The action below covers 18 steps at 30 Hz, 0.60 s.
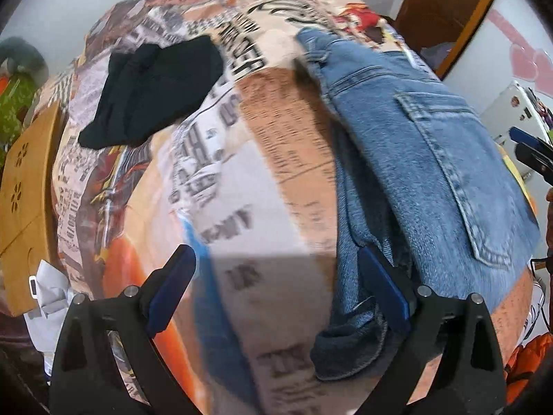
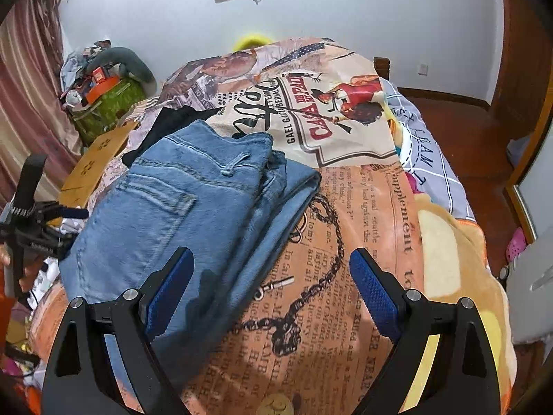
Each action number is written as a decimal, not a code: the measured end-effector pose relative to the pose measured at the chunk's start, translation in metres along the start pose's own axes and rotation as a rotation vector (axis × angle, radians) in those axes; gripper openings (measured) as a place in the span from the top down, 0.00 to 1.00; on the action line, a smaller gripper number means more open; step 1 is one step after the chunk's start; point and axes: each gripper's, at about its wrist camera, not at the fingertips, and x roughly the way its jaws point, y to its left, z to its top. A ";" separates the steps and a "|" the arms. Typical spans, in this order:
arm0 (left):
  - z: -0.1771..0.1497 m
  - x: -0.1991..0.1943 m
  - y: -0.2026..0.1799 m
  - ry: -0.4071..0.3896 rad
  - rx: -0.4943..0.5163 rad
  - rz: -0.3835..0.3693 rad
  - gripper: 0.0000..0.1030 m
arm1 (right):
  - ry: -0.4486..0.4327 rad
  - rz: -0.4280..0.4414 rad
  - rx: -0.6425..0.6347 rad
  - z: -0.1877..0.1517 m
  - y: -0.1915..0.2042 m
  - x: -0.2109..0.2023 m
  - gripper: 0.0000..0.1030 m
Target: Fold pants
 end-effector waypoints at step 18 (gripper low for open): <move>0.120 -0.006 -0.021 -0.201 0.029 0.132 0.06 | -0.028 0.080 0.045 0.045 -0.013 0.036 0.23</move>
